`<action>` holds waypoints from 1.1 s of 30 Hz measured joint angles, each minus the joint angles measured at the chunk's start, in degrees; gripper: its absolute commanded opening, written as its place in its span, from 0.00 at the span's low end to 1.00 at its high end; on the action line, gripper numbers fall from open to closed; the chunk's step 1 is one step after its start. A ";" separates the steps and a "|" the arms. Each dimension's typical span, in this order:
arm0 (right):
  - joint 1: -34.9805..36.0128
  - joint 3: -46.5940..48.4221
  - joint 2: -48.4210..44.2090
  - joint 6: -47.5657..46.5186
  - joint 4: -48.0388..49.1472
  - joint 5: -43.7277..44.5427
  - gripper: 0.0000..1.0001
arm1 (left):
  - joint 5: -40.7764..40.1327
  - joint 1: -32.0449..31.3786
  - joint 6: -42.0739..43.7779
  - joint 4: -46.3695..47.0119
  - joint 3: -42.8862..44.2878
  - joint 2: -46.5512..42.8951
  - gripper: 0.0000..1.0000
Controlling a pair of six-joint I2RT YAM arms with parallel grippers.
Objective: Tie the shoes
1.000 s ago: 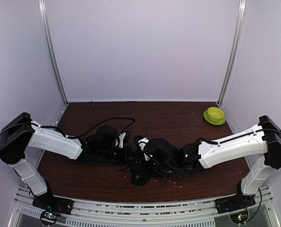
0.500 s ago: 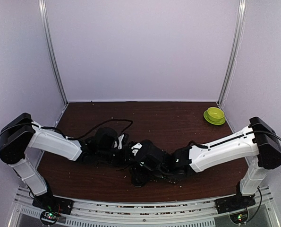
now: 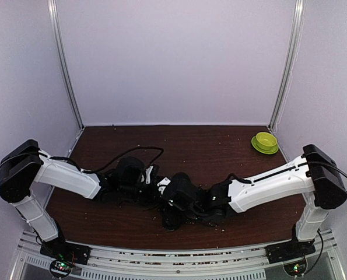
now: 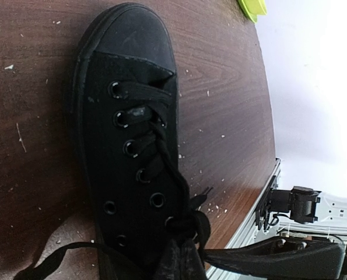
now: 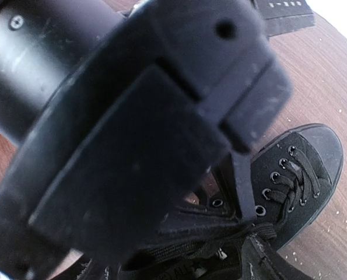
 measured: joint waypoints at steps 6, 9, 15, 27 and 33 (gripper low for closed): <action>0.00 0.59 1.07 -1.01 -0.42 1.88 0.57 | -0.04 -0.09 -0.92 0.72 -0.31 -0.20 0.00; 0.00 0.59 1.07 -1.05 -0.66 3.04 0.50 | -0.04 -0.11 -1.22 0.79 -0.35 -0.37 0.00; 0.00 0.59 1.07 -0.46 -1.73 5.22 0.10 | -0.33 -0.11 -1.29 0.31 -0.39 -0.79 0.00; -0.87 -5.57 -3.32 2.01 -0.46 5.42 0.00 | -0.76 -0.13 -1.22 -0.39 -0.42 -2.32 0.00; -3.76 -8.76 -7.30 2.56 2.10 0.98 0.00 | -1.31 -0.11 -1.05 -0.39 -0.42 -2.32 0.00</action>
